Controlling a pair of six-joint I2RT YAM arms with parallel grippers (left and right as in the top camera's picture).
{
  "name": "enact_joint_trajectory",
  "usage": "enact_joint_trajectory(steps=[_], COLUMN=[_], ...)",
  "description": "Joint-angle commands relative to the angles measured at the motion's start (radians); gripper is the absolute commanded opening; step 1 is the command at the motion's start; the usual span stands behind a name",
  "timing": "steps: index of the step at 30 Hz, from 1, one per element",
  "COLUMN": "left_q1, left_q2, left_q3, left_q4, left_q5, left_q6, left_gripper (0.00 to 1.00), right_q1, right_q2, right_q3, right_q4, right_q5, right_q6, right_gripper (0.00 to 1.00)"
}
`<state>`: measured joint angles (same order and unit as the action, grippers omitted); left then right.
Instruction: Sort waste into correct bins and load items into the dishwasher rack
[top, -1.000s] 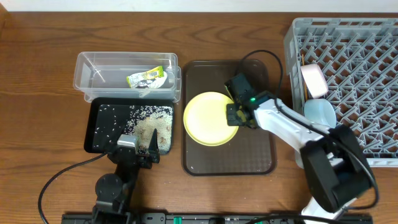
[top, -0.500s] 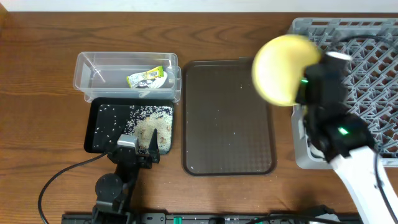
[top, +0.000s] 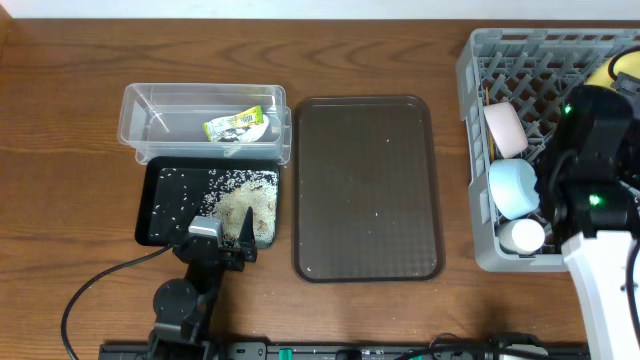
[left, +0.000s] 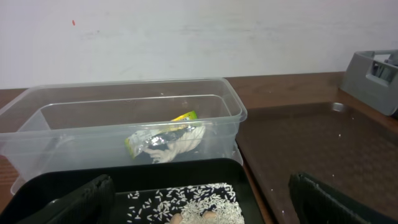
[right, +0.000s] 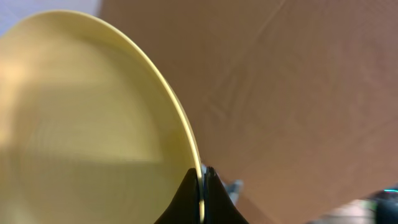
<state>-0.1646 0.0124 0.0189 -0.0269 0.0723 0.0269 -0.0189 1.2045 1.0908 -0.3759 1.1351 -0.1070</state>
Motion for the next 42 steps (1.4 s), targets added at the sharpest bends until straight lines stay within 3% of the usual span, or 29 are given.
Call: enact_joint_trajectory(steps=[1, 17, 18, 19, 21, 24, 31, 37, 38, 39, 42], left_q1=[0.005, 0.005, 0.005, 0.005, 0.005, 0.005, 0.005, 0.005, 0.005, 0.005, 0.005], left_q2=[-0.001, -0.001, -0.001, -0.001, -0.001, -0.001, -0.001, -0.001, -0.001, -0.001, -0.001], left_q3=[-0.015, -0.015, -0.015, -0.015, -0.015, -0.015, -0.015, -0.015, -0.015, -0.015, -0.015], left_q4=[-0.036, -0.036, -0.036, -0.036, -0.036, -0.036, -0.036, -0.036, -0.036, -0.036, -0.036], left_q5=[0.014, 0.014, 0.014, 0.014, 0.014, 0.014, 0.014, 0.014, 0.014, 0.014, 0.014], left_q6=[0.006, 0.006, 0.006, 0.006, 0.006, 0.006, 0.006, 0.006, 0.006, 0.006, 0.006], left_gripper=[0.91, 0.91, 0.91, 0.91, 0.91, 0.91, 0.91, 0.91, 0.91, 0.91, 0.91], right_q1=[-0.045, 0.056, 0.069, 0.087, 0.117, 0.171, 0.343, 0.556, 0.585, 0.61, 0.674], right_q2=[0.057, 0.289, 0.292, 0.293, 0.291, 0.279, 0.169, -0.039, -0.073, -0.106, -0.2], right_q3=[0.002, 0.001, 0.001, 0.001, 0.001, 0.001, 0.002, 0.009, 0.009, 0.009, 0.009], right_q4=[-0.001, -0.069, -0.07, -0.069, -0.069, -0.069, -0.106, -0.243, -0.258, -0.27, -0.274], right_q5=[0.014, -0.069, -0.07, -0.069, -0.069, -0.07, -0.118, -0.54, -0.61, -0.681, -0.915], right_q6=[-0.112, -0.179, -0.191, -0.21, -0.216, -0.208, -0.073, 0.15, 0.193, 0.235, 0.323], right_gripper=[0.01, 0.01, 0.05, 0.15, 0.42, 0.59, 0.74, 0.78, 0.84, 0.99, 0.99])
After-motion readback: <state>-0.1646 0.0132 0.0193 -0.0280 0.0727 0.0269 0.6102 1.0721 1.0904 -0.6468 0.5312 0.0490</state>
